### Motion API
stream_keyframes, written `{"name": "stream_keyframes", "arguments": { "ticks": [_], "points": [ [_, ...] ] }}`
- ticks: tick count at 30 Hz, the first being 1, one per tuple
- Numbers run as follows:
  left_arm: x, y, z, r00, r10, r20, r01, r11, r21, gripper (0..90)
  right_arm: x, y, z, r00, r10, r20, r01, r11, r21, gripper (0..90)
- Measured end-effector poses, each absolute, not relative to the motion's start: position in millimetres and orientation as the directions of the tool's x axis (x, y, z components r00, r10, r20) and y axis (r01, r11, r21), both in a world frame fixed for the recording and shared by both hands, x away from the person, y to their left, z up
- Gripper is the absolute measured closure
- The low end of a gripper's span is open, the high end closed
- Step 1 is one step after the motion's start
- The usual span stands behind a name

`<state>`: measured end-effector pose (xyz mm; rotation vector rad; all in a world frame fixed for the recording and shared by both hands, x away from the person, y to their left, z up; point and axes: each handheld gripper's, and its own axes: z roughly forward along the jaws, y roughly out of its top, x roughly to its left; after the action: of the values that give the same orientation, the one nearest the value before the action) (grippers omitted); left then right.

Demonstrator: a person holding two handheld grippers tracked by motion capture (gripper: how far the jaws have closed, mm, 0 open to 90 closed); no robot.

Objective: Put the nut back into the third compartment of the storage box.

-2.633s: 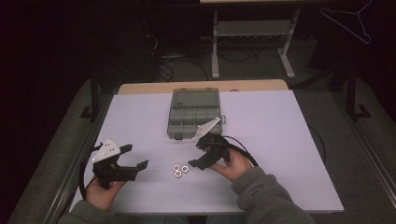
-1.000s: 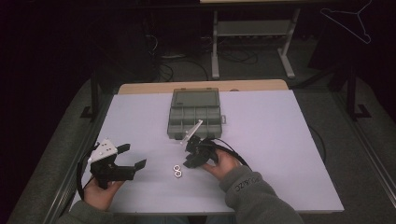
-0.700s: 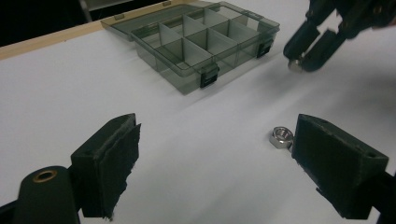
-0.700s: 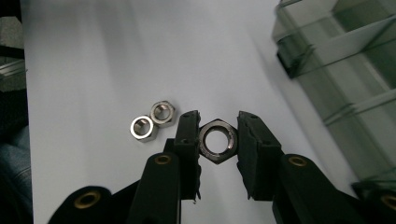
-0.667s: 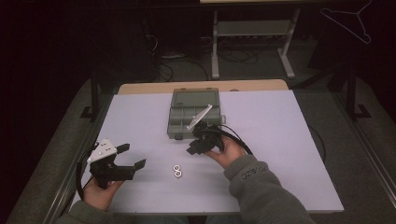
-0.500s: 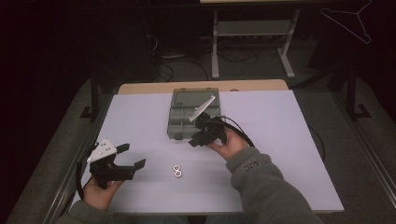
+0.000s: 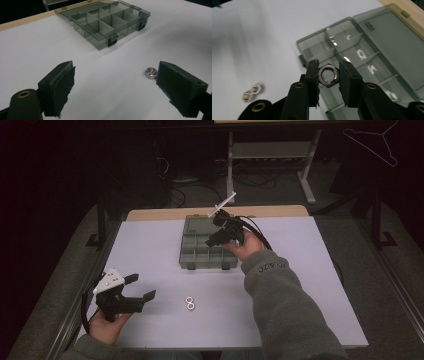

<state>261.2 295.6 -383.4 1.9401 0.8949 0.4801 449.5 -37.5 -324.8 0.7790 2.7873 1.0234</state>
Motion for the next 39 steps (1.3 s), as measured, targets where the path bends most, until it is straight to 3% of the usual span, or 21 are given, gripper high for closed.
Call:
{"name": "stream_keyframes", "arguments": {
  "ticks": [22,35,39],
  "points": [
    [262.1,294.7,-383.8,0.666,0.745,-0.031,0.394,-0.316,0.863,14.2,509.2,-35.6,-387.5,-0.754,0.638,0.158,0.607,0.583,0.54,69.3],
    [262.4,294.9,-384.1,0.667,0.744,-0.032,0.394,-0.316,0.863,14.3,513.8,-32.4,-399.2,-0.751,0.643,0.152,0.61,0.588,0.531,68.7],
    [262.4,295.2,-384.1,0.667,0.744,-0.03,0.394,-0.318,0.862,14.2,513.2,-33.4,-398.3,-0.744,0.65,0.155,0.616,0.577,0.536,62.6]
  ]
}}
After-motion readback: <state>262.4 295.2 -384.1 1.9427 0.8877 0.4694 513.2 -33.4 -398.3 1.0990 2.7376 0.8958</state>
